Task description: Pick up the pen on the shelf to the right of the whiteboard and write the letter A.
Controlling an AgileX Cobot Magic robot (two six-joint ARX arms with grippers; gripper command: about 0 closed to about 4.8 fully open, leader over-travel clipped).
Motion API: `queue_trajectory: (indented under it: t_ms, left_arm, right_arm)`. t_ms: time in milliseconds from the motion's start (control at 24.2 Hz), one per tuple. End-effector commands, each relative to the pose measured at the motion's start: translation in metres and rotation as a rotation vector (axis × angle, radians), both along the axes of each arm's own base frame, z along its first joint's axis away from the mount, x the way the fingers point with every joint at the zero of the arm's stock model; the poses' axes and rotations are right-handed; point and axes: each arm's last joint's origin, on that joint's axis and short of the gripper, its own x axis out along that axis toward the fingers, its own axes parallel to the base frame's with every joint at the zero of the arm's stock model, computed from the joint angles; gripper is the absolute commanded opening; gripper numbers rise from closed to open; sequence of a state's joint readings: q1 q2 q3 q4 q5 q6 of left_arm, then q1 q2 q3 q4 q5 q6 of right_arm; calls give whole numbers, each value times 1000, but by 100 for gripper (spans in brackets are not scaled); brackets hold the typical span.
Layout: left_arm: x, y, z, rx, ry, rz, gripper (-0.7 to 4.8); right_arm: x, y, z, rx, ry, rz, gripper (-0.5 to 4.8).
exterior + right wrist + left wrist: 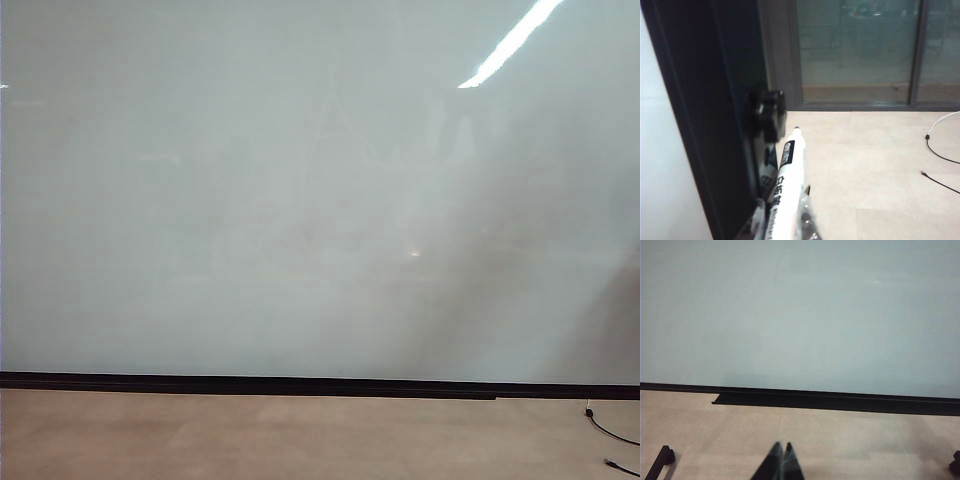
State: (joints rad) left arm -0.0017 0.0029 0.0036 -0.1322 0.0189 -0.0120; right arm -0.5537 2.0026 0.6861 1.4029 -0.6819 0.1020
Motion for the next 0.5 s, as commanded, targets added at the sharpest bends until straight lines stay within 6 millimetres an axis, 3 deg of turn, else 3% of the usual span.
queue_trajectory:
  t_ms: [41,495]
  left_arm:
    - [0,0,2,4,-8,-5,-5]
    - [0,0,2,4,-9,-5,-5]
  right_arm:
    - [0,1,3,-9,-15,10,7]
    - [-1,0,7,-18,-28,-6,-4]
